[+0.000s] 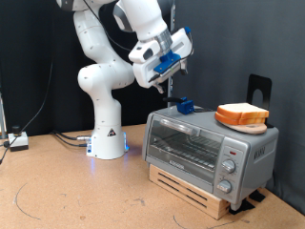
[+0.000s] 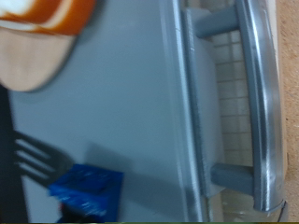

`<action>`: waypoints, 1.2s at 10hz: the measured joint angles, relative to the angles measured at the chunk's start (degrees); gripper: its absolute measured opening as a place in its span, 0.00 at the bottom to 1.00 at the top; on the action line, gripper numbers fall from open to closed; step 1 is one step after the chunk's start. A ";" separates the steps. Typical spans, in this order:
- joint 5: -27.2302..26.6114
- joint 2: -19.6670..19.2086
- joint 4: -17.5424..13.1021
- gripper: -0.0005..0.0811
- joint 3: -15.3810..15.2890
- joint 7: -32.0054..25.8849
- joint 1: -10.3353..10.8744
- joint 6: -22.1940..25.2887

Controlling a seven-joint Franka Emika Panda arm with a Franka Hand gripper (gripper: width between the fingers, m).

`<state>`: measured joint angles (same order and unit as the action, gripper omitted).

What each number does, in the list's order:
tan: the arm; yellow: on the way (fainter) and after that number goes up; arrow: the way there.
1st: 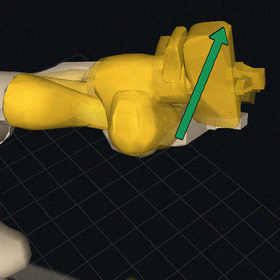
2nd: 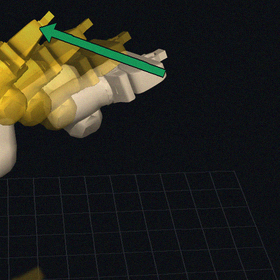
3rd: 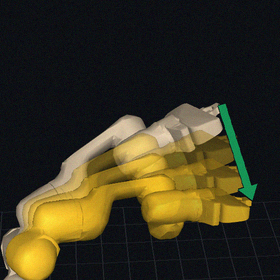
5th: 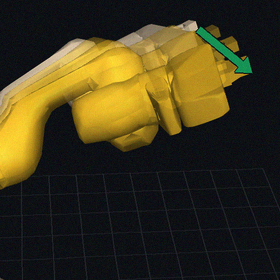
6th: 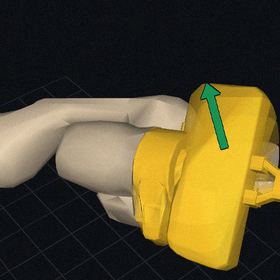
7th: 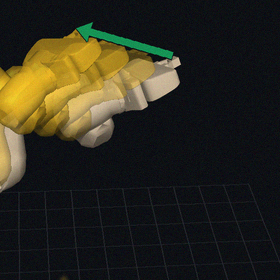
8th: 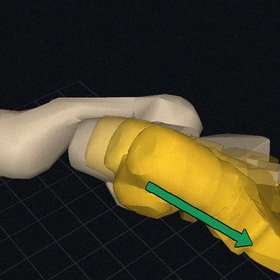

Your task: Make a piece of toast with the oven

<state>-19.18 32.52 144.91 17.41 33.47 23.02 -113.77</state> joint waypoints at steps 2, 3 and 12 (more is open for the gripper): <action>1.79 -2.04 2.39 0.99 -1.51 0.81 -0.49 -3.80; 1.39 -2.01 2.37 0.99 -1.42 0.68 -0.47 -3.69; 2.95 -10.27 7.99 0.99 0.80 -7.59 -1.12 -8.89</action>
<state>-16.23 22.24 152.90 18.21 25.88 21.90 -122.67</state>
